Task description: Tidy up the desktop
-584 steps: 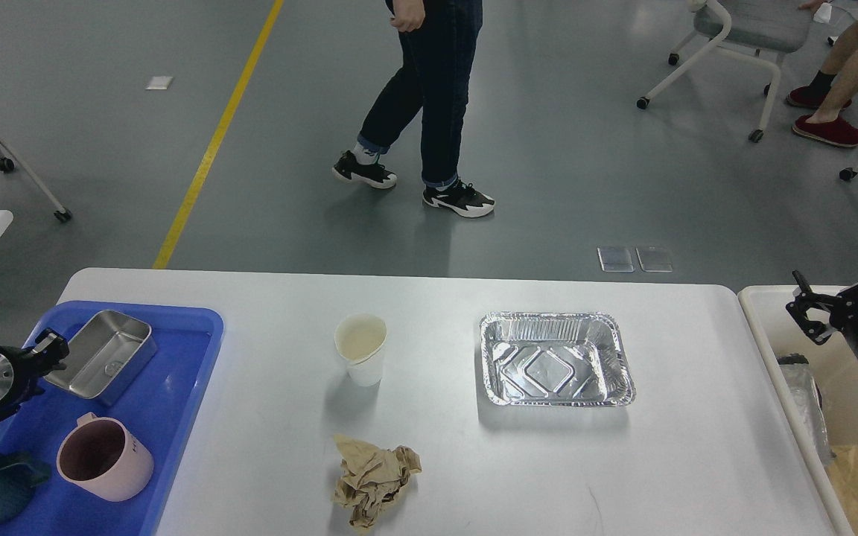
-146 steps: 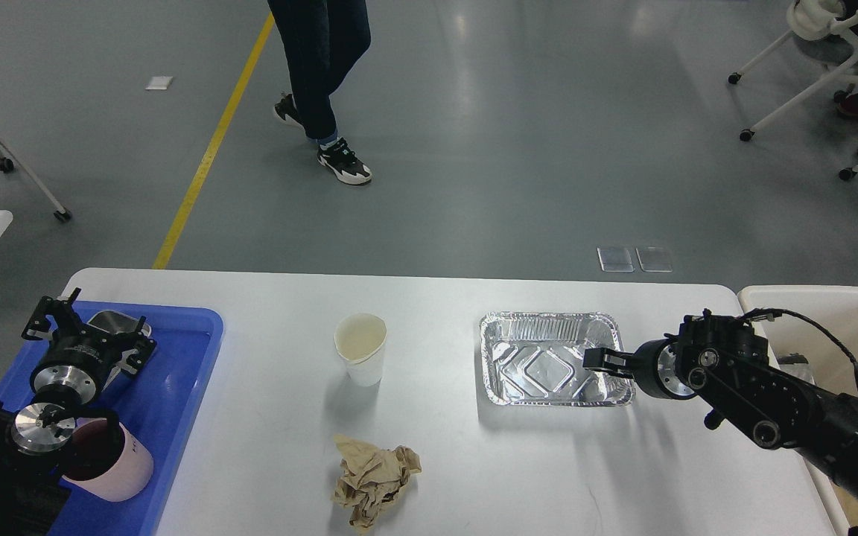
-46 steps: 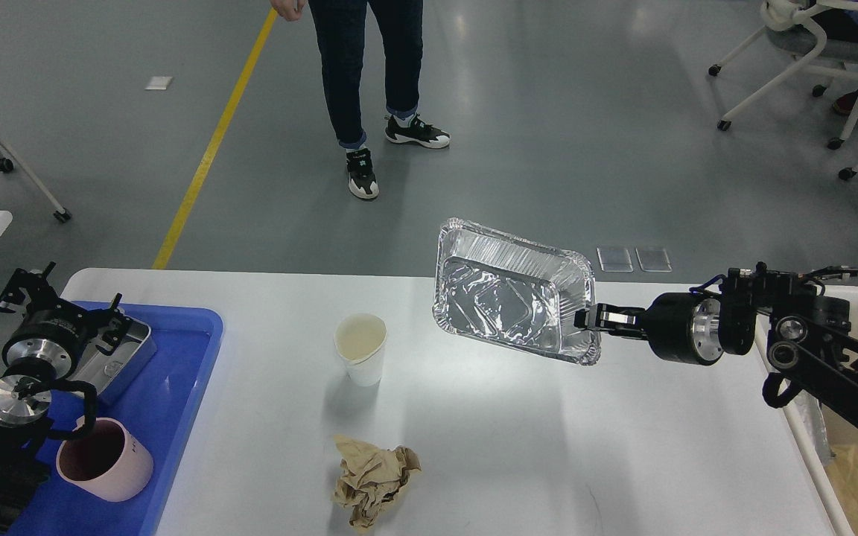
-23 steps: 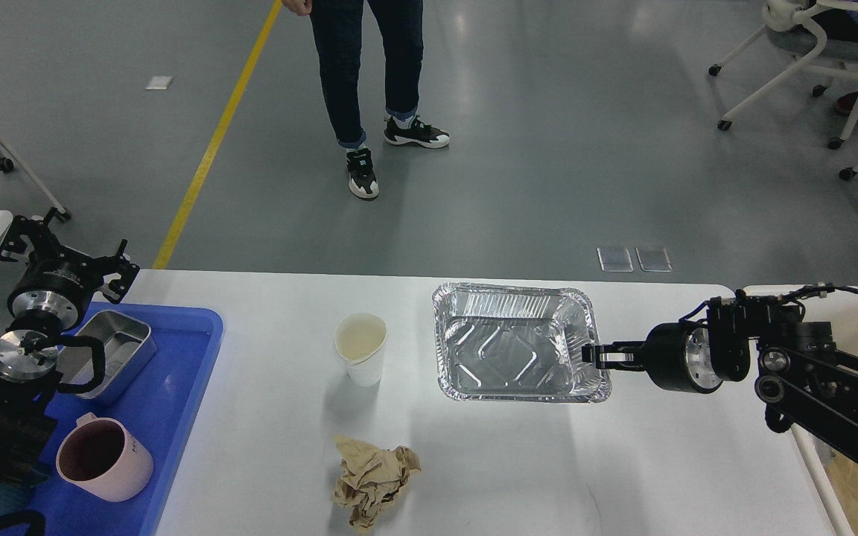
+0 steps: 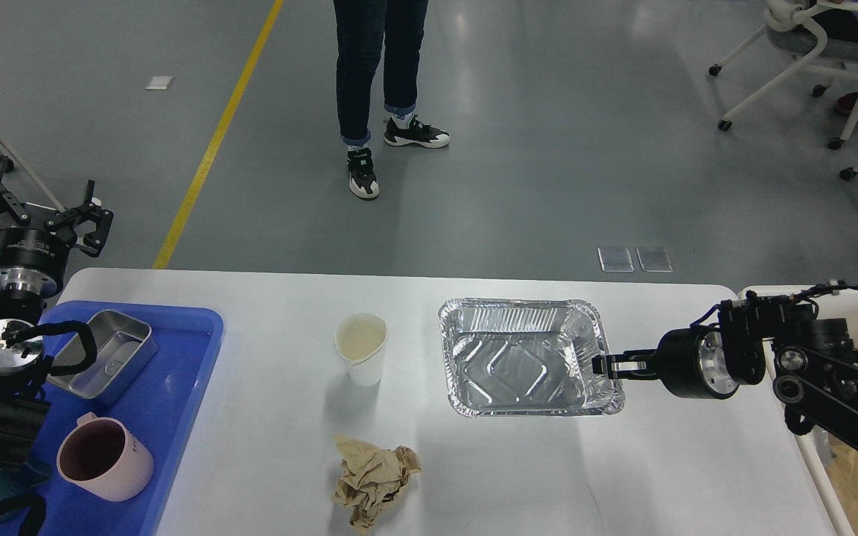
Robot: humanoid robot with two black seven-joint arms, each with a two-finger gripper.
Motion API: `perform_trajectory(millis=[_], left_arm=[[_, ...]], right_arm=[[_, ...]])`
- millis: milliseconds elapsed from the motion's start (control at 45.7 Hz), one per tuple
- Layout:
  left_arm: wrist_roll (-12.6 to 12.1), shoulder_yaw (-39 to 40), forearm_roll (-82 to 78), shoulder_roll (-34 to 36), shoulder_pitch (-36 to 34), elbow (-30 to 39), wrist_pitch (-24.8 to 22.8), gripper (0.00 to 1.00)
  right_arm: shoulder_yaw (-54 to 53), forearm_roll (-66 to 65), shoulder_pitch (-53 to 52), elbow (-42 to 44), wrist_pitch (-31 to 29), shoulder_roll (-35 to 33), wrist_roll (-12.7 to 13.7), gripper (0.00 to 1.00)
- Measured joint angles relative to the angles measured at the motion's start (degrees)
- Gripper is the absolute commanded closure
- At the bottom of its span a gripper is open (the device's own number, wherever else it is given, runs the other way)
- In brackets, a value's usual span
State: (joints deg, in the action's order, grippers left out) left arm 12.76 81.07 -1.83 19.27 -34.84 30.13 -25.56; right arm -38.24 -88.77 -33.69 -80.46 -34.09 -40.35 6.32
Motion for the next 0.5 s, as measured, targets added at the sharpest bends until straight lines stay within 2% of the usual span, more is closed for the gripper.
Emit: perform_trajectory(millis=[219, 394, 503], left_arm=[[3.44, -0.08, -0.82, 0.65, -0.04, -0.40, 0.63, 0.03], [8.37, -0.35, -0.94, 1.53, 0.14, -0.43, 0.39, 0.03], [8.95, -0.52, -0.94, 1.00, 0.19, -0.47, 0.26, 0.03]], right_arm=[[-0.04, 0.08, 2.00, -1.01, -0.02, -2.65, 0.07, 1.00], [-0.04, 0.09, 2.81, -1.19, -0.09, -3.13, 0.16, 1.00], [-0.03, 0.09, 2.83, -1.27, -0.13, -3.26, 0.26, 1.00]])
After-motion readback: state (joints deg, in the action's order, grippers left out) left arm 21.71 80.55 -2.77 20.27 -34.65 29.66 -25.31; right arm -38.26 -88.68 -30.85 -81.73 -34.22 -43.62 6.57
